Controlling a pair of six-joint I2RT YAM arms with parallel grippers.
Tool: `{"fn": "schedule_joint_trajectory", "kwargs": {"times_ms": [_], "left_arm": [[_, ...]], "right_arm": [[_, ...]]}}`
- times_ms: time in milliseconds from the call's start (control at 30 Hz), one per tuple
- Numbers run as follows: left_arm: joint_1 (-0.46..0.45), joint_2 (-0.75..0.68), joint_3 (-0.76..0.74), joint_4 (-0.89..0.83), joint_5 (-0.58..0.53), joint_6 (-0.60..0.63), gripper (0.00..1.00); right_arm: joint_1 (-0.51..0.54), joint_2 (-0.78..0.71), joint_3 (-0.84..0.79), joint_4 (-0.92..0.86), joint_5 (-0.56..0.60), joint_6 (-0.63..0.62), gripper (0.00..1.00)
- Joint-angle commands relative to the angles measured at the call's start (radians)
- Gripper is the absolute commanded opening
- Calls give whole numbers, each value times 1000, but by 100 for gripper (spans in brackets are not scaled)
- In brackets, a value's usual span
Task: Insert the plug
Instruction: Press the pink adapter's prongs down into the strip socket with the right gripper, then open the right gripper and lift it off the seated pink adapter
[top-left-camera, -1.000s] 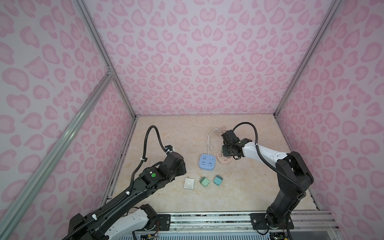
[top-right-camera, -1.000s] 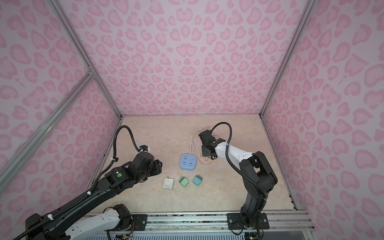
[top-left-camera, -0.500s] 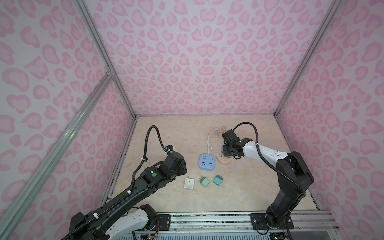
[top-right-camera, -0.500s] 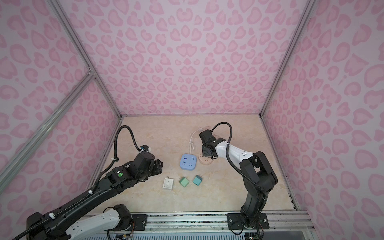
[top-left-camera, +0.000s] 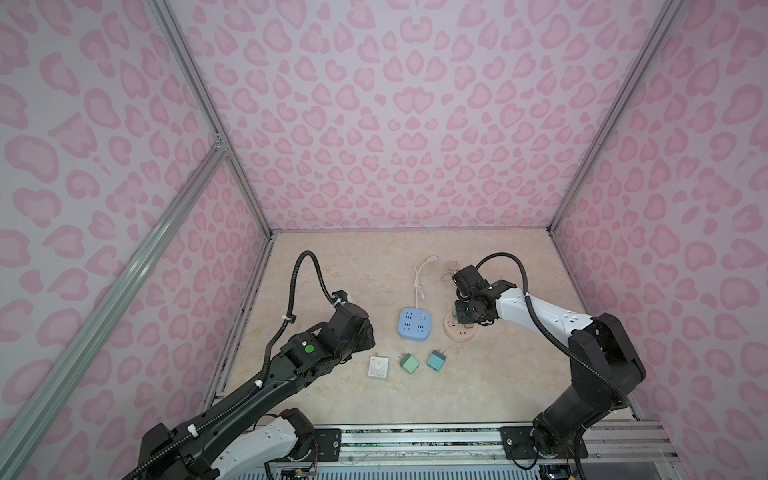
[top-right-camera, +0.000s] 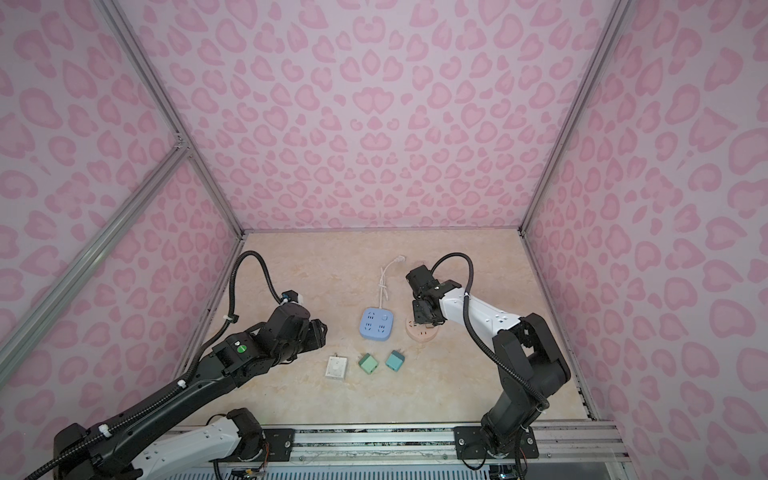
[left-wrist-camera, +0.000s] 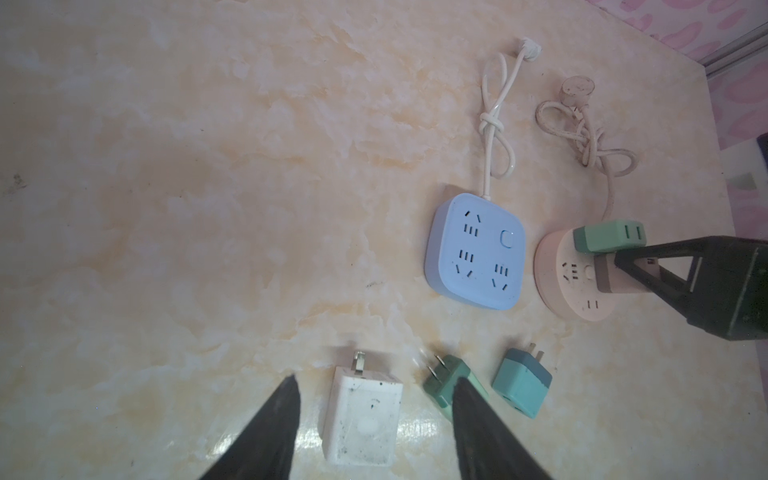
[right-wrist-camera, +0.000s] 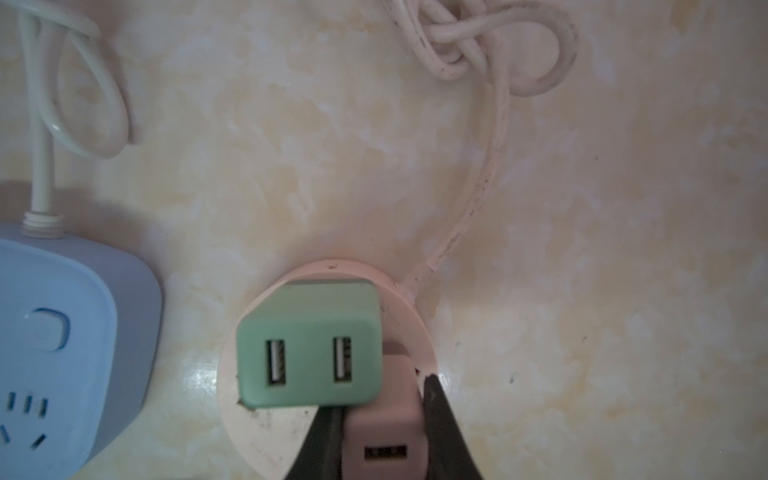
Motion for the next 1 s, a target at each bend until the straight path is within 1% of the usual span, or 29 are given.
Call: {"fn": "schedule_joint_trajectory", "kwargs": {"times_ms": [0,33,200,333,400,433,467,633,733,967], "left_arm": [[2,3,0,31,-3,-6,61],[2,5,1,31,-2,-6,61],[3,12,7,31,3,-5,61],[2,8,3,30,2,-5,61],[2,6,1,29,-2,-6,61],[3,7,0,27,-6,-6,61],[2,8,1,27,-9,-6,61],[2,11,3,29,-12,-4,61],[2,14,3,28,-15,-4,61],[2,21,1,32,-16,-1,61]], "right_arm": [[-8,1,-20,-135,-18,4,0],[-9,1,-18,-135,-22,4,0],[-9,-3,-17,-128,-38,9,17],[-9,-13,-13,-128,-48,11,27],[-9,-19,-12,-128,-49,14,30],[-9,-23,-12,-129,-54,15,35],[-10,-25,-9,-134,-58,16,39],[-10,-47,-8,-137,-64,15,48],[-9,-64,-5,-153,-58,15,49],[-7,-171,7,-190,-55,31,44]]}}
